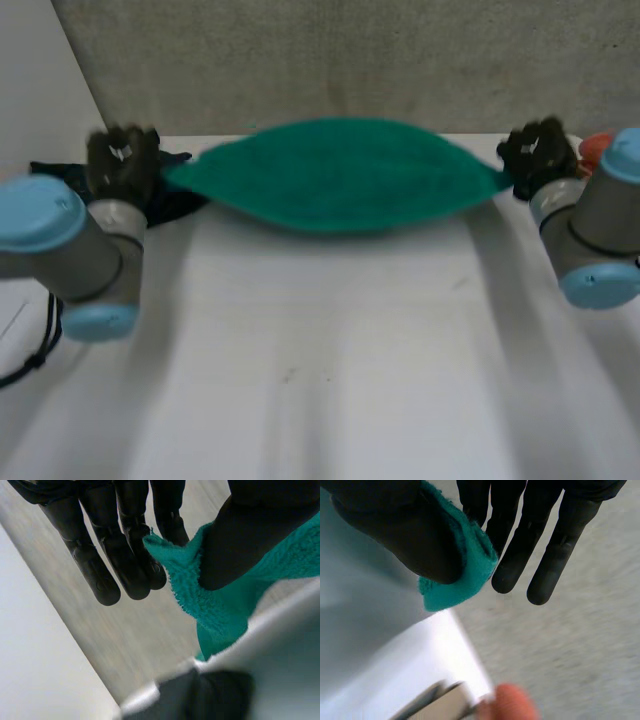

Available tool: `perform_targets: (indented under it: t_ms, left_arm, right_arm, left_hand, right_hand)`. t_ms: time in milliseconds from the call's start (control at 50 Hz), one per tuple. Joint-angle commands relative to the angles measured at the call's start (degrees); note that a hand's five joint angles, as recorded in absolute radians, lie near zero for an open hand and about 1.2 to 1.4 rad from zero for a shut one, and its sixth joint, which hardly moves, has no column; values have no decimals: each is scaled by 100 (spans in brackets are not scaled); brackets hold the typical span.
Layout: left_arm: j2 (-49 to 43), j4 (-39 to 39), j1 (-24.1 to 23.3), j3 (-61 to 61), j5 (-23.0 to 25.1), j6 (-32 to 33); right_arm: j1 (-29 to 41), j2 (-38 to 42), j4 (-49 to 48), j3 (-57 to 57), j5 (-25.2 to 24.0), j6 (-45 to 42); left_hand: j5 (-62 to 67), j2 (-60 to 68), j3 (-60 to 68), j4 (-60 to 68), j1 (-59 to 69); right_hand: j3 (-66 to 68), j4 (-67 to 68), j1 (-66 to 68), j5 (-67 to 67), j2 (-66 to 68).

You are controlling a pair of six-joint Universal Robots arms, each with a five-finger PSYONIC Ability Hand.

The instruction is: Fold the laundry.

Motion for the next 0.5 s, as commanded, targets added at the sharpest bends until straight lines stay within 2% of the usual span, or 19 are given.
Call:
perform_targets:
  t_ms: [20,100,120,220,340,420,500]
  left_arm:
    - [53,-179,-107,-1007,-6,460]
    - [738,-697,-63,-1710,12,1039]
    - [1062,-1090,-28,-2007,12,1275]
    - [2039,-2112,7,-2685,38,1515]
    - [3128,-3560,-45,-3441,126,1638]
    - [3420,-3967,-37,-3530,441,1840]
    - [3359,-3767,-54,-3365,679,1893]
  right_arm:
    - [-7,-44,1049,599,7,-50]
    - [-181,-456,1867,1143,-11,-93]
    - [-270,-597,2035,1319,-10,-103]
    - [-657,-1458,2467,2436,-81,-462]
    - [-1113,-2777,2986,3877,-37,-2043]
    - [-1439,-3033,3232,4221,-63,-2651]
    - [-1431,-3033,3127,4073,-72,-2485]
  left_hand:
    - [1321,1134,1164,1115,1392]
    - [1321,1134,1164,1115,1392]
    - [1321,1134,1164,1115,1392]
    - [1321,1134,1164,1115,1392]
    - [1321,1134,1164,1115,1392]
    - [1321,1134,1164,1115,1392]
    - [1321,1134,1164,1115,1392]
  right_hand:
    - [1157,1121,1521,1131,1247]
    - [1157,1121,1521,1131,1247]
    - [1157,1121,1521,1131,1247]
    - [1157,1121,1521,1131,1247]
    - [1157,1121,1521,1131,1247]
    - [1157,1121,1521,1131,1247]
    - [1157,1121,1521,1131,1247]
